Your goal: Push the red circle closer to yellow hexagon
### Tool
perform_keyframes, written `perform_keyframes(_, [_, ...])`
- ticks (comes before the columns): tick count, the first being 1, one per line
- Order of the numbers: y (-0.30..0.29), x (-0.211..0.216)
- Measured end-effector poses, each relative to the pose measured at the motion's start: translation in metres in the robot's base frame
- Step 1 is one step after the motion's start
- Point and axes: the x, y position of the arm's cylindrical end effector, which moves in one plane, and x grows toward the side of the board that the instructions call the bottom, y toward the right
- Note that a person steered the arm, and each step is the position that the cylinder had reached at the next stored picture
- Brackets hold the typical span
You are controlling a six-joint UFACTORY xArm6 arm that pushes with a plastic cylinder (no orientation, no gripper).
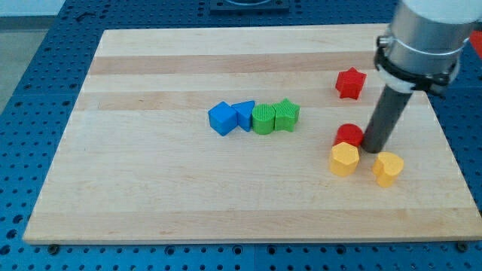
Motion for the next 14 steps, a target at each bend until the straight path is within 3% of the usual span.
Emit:
perform_keyframes(4, [0.009, -0.016])
perform_keyframes(6, [-0.049, -0.016])
perform_keyframes(12, [-0.088, -0.023])
perform_keyframes(14, [-0.118, 0.008])
